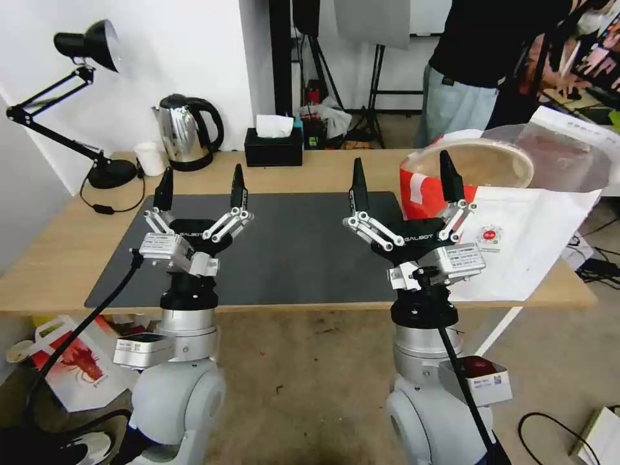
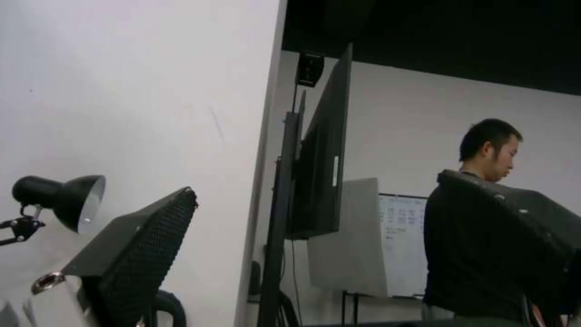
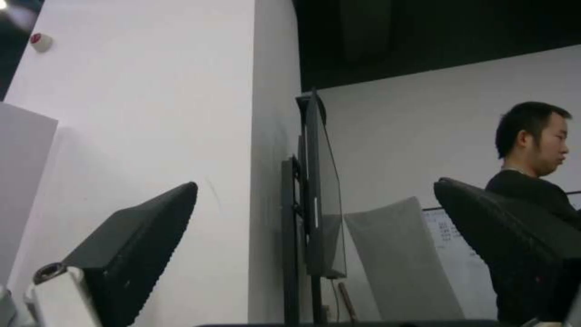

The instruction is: Pick up the trash from the table and place it into the takeout bag.

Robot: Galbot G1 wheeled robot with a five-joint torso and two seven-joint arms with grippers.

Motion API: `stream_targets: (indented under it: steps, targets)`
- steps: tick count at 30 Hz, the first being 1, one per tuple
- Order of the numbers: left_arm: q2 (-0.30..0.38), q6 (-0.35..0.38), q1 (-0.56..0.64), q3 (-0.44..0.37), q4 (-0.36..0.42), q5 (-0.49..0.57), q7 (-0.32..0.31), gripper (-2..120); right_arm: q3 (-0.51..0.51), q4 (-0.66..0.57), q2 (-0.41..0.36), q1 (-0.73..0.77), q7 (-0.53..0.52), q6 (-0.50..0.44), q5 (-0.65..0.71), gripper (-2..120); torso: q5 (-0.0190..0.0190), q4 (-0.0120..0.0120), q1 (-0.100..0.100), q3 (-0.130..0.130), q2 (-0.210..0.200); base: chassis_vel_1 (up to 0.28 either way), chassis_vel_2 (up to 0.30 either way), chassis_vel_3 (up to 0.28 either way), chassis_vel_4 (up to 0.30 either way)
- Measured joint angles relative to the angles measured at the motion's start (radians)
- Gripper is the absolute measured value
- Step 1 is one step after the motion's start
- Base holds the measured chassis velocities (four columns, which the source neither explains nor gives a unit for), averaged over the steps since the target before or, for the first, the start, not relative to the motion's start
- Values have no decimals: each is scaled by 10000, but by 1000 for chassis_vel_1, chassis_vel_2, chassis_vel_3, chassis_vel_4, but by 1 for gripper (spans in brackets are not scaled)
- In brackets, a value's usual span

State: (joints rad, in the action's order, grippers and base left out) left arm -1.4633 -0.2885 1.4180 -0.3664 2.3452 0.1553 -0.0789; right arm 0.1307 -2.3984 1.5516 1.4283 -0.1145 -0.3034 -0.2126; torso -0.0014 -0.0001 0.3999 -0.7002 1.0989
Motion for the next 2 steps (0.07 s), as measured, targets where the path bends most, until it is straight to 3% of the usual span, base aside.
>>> stream_targets:
  steps: [2]
  targets:
    - [0, 0, -1, -1, -1, -1, 0, 100, 0, 0, 0, -1, 0, 0, 1, 100, 0, 0, 0, 0, 0, 0, 0, 0, 0]
